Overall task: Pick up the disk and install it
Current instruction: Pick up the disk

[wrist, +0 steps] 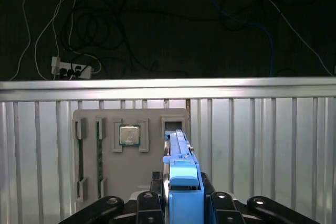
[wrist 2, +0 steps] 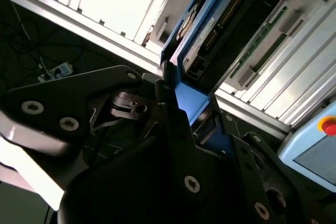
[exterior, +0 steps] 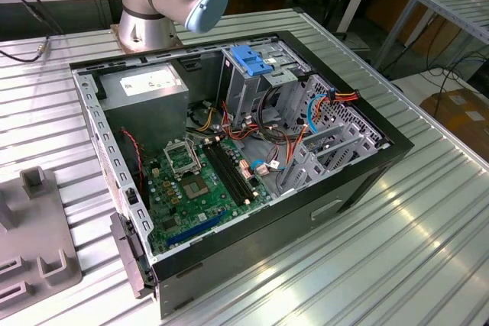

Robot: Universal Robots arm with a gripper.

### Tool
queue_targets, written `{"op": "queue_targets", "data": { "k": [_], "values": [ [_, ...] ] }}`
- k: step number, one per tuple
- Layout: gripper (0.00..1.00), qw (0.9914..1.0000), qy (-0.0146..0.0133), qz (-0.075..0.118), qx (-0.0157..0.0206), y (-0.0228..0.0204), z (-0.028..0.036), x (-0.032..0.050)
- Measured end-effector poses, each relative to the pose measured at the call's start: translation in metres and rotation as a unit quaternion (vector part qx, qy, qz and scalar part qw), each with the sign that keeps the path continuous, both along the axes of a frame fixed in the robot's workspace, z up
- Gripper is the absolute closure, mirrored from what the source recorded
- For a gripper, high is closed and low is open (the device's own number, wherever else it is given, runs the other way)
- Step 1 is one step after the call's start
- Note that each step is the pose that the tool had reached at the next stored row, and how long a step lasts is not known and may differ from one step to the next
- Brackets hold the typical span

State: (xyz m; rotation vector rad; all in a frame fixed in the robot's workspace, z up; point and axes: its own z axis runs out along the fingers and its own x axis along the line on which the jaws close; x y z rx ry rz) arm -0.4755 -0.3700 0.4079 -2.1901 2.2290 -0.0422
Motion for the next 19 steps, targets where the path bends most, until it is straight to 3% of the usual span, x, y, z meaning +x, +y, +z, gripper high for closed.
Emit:
{"op": "queue_targets", "data": {
  "k": [15, 19],
  "values": [
    [0.64, 1.0, 0.0001, 0.0, 0.0, 0.0, 0.0404, 0.0],
    [0.64, 1.0, 0.0003, 0.0, 0.0, 0.0, 0.0542, 0.0]
  ]
}}
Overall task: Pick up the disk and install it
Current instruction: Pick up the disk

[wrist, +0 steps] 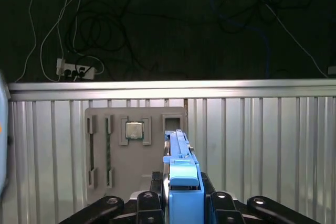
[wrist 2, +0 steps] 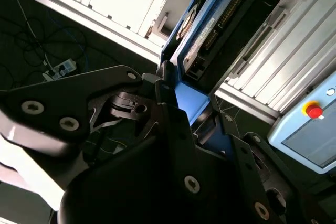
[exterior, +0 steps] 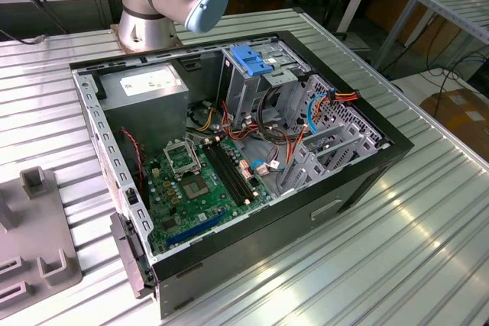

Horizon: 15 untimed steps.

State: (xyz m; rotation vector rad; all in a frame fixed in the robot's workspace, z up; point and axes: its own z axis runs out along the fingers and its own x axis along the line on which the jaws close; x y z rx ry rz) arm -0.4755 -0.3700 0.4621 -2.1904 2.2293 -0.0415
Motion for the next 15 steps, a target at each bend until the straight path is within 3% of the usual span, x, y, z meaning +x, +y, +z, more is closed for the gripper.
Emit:
{"op": "queue_targets", "data": {
  "k": [2, 10, 12, 15],
  "values": [
    [0.64, 1.0, 0.0001, 0.0, 0.0, 0.0, 0.0098, 0.0],
    [0.64, 1.0, 0.0002, 0.0, 0.0, 0.0, 0.0305, 0.0001],
    [0.64, 1.0, 0.0003, 0.0, 0.0, 0.0, 0.0341, 0.0001],
    [0.64, 1.0, 0.0002, 0.0, 0.0, 0.0, 0.0342, 0.0]
  ]
}}
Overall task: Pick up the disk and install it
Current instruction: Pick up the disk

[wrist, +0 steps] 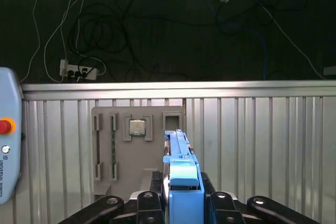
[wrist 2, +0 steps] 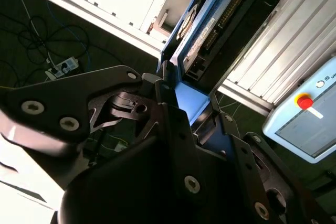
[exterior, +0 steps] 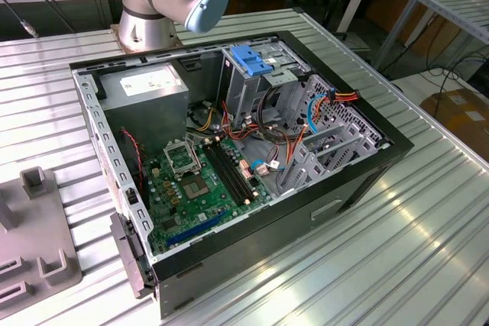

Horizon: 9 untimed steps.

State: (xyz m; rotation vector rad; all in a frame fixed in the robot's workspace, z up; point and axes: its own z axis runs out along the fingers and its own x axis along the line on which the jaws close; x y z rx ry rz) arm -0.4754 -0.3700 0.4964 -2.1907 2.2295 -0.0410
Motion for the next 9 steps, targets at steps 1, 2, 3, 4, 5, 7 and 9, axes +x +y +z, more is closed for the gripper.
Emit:
{"op": "queue_targets", "data": {
  "k": [1, 2, 3, 4, 5, 7, 9],
  "values": [
    [0.64, 1.0, 0.0, 0.0, 0.0, 0.0, 0.0001, 0.0],
    [0.64, 1.0, 0.0, 0.0, 0.0, 0.0, 0.0001, 0.0],
    [0.64, 1.0, 0.0, 0.0, 0.0, 0.0, 0.0001, 0.0001],
    [0.64, 1.0, 0.0, 0.0, 0.0, 0.0, 0.0, 0.0007],
    [0.64, 1.0, 0.0, 0.0, 0.0, 0.0, 0.0001, 0.0029],
    [0.64, 1.0, 0.0, 0.0, 0.0, -0.0002, 0.0001, 0.0094],
    [0.64, 1.0, 0.0, 0.0, 0.0, -0.0002, 0.0001, 0.0137]
  ]
}}
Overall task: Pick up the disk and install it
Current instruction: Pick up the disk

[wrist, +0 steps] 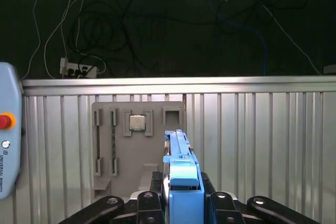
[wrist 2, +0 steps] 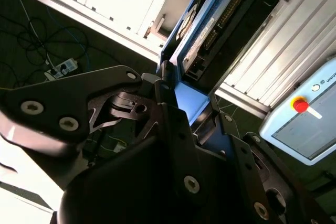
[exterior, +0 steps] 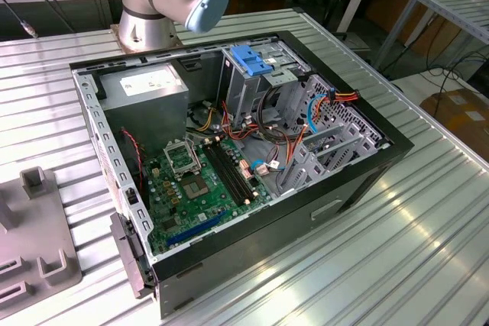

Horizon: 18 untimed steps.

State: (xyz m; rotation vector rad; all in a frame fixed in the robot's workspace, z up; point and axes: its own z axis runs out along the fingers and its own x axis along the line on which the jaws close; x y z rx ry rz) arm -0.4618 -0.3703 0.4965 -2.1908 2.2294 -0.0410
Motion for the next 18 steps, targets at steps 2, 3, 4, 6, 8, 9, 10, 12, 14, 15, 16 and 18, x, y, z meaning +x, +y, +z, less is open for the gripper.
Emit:
{"op": "queue_targets", "data": {
  "k": [2, 3, 4, 6, 8, 9, 10, 12, 14, 15, 16, 18],
  "values": [
    [0.64, 1.0, 0.0, 0.0, 0.0, 0.0, 0.0, 0.004],
    [0.64, 1.0, 0.0, 0.0, 0.0, 0.0, 0.0, 0.007],
    [0.64, 1.0, 0.0, 0.0, 0.0, 0.0, 0.0, 0.009],
    [0.64, 1.0, -0.0001, 0.0, 0.0, 0.0, 0.0, 0.0135],
    [0.64, 1.0, 0.0, 0.0, 0.0, 0.0, 0.0, 0.0185],
    [0.64, 1.0, 0.0, 0.0, 0.0, 0.0, 0.0, 0.0223],
    [0.64, 1.0, 0.0, 0.0, 0.0, 0.0, 0.0, 0.0244],
    [0.64, 1.0, 0.0, 0.0, 0.0, -0.0001, 0.0, 0.03],
    [0.64, 1.0, 0.0, 0.0, 0.0, -0.0001, 0.0, 0.0346],
    [0.64, 1.0, 0.0, 0.0, 0.0, -0.0001, 0.0, 0.0368],
    [0.64, 1.0, -0.0001, 0.0, 0.0, 0.0, 0.0, 0.0392],
    [0.64, 1.0, -0.0001, 0.0, 0.0, -0.0001, -0.0001, 0.044]
  ]
}}
